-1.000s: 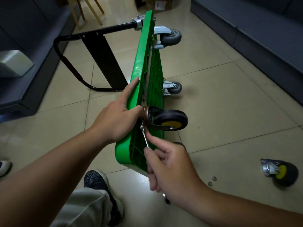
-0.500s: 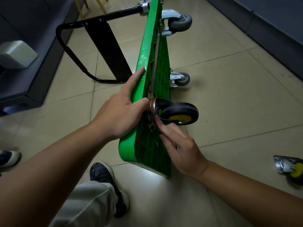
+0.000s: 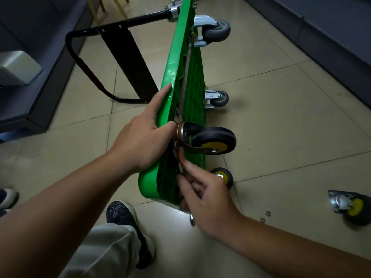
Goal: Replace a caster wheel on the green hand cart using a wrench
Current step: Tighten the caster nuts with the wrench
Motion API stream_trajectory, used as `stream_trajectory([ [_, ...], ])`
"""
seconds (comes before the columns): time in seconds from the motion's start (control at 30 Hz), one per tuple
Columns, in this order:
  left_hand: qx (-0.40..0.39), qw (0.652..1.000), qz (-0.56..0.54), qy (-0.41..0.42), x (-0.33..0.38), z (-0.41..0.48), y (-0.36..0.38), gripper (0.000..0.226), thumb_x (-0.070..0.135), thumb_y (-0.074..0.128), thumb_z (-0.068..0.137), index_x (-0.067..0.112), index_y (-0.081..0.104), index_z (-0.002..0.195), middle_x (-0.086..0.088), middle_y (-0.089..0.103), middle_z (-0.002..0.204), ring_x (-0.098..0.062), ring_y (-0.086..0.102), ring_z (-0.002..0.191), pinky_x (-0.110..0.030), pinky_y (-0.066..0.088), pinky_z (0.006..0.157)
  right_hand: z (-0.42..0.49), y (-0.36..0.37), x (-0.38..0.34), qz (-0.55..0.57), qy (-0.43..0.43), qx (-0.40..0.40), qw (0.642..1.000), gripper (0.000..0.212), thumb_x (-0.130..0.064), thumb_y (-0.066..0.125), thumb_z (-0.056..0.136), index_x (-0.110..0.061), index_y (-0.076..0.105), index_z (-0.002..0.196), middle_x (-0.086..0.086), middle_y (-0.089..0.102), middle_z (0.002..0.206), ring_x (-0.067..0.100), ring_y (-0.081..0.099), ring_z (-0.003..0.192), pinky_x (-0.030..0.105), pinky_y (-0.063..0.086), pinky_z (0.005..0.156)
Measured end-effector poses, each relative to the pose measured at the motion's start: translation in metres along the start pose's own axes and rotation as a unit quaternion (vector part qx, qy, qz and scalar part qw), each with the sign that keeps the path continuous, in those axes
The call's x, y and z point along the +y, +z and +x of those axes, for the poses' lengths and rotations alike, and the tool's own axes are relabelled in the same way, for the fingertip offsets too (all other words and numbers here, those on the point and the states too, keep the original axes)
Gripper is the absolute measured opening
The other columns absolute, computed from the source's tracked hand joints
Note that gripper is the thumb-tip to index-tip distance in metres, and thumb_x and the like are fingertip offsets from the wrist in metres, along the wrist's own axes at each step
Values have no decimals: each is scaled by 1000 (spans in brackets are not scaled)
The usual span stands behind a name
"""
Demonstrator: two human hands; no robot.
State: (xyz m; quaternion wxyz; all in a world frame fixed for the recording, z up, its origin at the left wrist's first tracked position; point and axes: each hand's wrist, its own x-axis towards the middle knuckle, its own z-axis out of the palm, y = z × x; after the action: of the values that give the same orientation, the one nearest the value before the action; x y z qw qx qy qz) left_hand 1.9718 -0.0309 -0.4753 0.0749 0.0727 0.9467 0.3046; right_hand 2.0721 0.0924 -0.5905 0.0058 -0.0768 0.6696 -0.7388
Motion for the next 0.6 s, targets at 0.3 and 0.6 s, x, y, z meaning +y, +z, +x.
stream_trajectory([
  [0.3,-1,1000,7,8,4,0,0,77,52,48,79,79,11,141,-5,65,119,-25,68,91,-51,57,85,-2,4,-44,153,124,17,980,46,-17,56,104,-26,48,149,1,59,56,19,60,44,24,47,44],
  [0.6,-27,999,-26,14,-3,3,-3,79,51,52,81,76,13,145,-3,65,116,-25,72,86,-52,60,81,-6,-40,17,-190,-165,33,967,43,-6,56,100,-6,55,143,4,61,88,19,59,75,32,52,70],
])
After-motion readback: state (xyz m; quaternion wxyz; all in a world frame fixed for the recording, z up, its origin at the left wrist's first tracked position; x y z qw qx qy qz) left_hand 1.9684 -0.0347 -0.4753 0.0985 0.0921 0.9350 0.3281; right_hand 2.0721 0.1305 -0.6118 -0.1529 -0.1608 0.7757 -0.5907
